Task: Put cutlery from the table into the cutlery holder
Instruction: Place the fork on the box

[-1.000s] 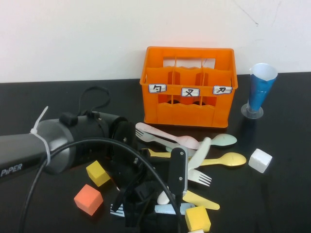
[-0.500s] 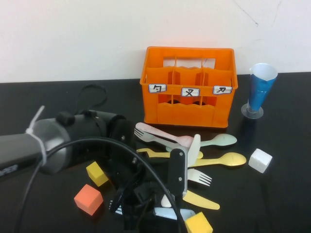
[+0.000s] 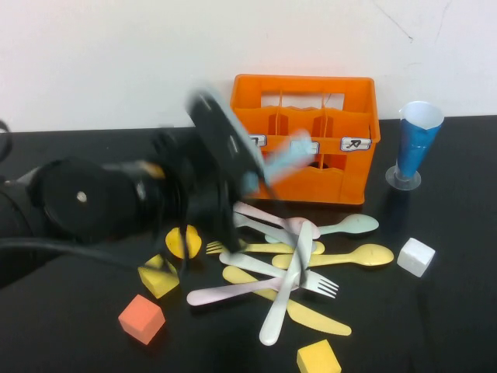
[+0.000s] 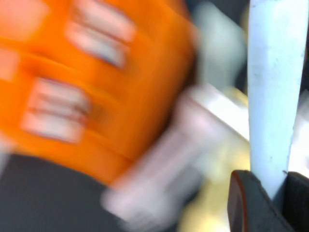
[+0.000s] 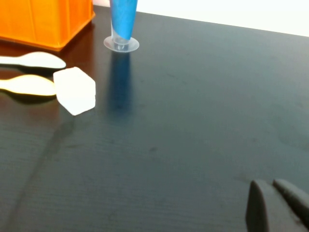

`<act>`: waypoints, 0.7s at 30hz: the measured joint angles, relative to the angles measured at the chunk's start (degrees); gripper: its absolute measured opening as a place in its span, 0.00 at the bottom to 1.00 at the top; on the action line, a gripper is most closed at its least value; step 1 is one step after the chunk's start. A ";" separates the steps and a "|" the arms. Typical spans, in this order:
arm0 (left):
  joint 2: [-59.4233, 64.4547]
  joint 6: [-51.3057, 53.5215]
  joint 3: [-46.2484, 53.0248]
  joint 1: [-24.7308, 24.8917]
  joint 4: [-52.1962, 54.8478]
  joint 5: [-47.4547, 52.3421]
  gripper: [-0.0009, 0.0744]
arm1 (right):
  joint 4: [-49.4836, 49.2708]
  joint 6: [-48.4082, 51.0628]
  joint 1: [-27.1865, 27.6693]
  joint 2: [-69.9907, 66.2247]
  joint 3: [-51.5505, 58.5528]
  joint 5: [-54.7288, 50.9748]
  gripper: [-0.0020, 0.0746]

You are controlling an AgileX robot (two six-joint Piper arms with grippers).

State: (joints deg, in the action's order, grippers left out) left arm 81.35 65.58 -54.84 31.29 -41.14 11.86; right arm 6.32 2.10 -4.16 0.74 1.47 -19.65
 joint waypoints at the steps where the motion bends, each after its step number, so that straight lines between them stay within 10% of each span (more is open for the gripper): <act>1: -0.12 0.00 0.00 0.00 -3.27 -4.15 0.15 | 0.00 0.00 0.00 0.00 0.00 0.00 0.02; 10: 3.48 -34.58 -1.09 -0.38 -2.97 -34.19 0.15 | 0.00 0.00 0.00 0.00 0.00 0.00 0.02; 21: 15.59 -73.60 -3.40 -0.77 36.94 -62.19 0.15 | 0.00 0.00 0.00 0.00 0.00 0.00 0.02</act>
State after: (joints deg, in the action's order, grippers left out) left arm 96.94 -8.03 -58.24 30.52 -4.20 -50.33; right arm 6.32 2.10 -4.16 0.74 1.47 -19.65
